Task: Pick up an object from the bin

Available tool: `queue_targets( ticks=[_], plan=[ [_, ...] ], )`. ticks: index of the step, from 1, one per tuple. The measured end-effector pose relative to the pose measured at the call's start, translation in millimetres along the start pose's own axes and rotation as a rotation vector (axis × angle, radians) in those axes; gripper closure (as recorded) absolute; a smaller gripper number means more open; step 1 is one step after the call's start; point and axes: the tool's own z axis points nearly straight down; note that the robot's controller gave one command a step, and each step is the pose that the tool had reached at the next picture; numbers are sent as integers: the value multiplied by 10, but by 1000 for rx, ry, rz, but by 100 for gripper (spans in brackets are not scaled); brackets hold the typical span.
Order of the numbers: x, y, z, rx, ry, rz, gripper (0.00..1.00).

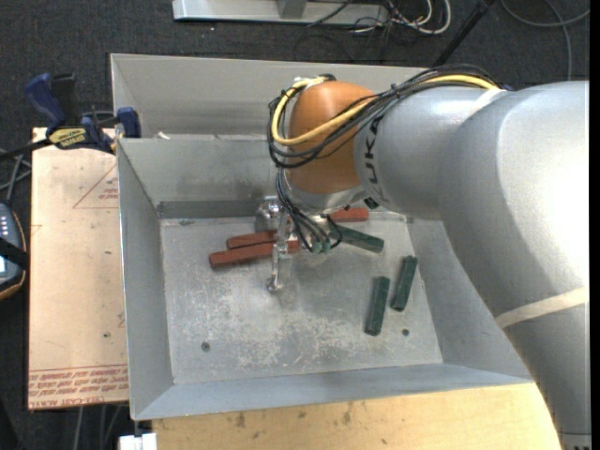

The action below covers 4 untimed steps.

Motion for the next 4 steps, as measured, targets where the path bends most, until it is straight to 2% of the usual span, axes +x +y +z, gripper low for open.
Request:
queue_targets(
  ticks=[1,2,4],
  plan=[
    [-1,57,-37,-1,-4,163,0],
    [-12,12,-15,-2,-6,0,100],
    [-2,10,-40,-2,-4,1,100]
  ],
)
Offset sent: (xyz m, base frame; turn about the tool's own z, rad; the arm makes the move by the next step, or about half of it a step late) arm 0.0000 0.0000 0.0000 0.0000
